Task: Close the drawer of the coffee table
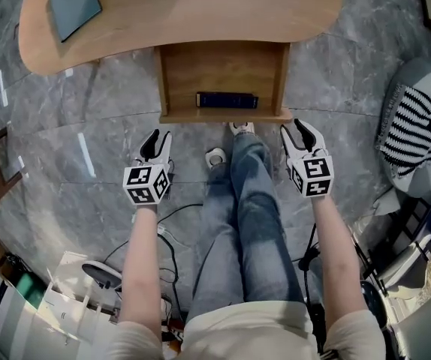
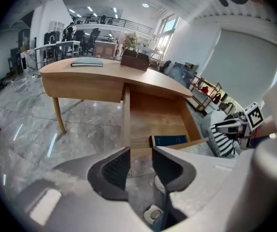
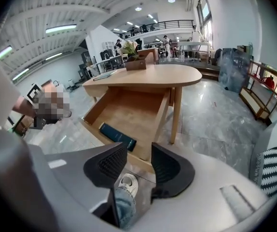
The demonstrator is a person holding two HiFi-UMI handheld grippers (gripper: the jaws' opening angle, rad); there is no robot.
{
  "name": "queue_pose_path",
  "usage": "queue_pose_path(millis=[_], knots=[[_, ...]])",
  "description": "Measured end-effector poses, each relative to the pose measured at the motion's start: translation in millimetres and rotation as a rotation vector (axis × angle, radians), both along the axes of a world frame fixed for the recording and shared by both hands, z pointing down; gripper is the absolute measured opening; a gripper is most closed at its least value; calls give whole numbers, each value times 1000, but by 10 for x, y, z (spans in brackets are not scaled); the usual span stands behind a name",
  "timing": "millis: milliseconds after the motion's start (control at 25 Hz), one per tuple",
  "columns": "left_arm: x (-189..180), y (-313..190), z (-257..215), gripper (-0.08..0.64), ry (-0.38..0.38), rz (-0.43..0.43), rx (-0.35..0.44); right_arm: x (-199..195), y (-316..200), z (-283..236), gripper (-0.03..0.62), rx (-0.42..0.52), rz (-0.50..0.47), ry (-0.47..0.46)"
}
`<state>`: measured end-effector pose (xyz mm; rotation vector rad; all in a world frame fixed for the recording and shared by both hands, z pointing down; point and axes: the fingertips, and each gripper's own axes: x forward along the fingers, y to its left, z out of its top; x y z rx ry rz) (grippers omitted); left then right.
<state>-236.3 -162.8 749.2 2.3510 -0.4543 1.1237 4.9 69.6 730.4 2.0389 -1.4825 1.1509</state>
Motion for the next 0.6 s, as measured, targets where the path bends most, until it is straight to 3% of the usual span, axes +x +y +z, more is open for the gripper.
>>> queue_pose_path(millis=[400,600], knots=[[48,-4,533,301,-95,179,51,-33,174,629,267,-139,-81,44],[121,-12,755,346,-135,246,81,-12,194,935,292,-210,-125,50]])
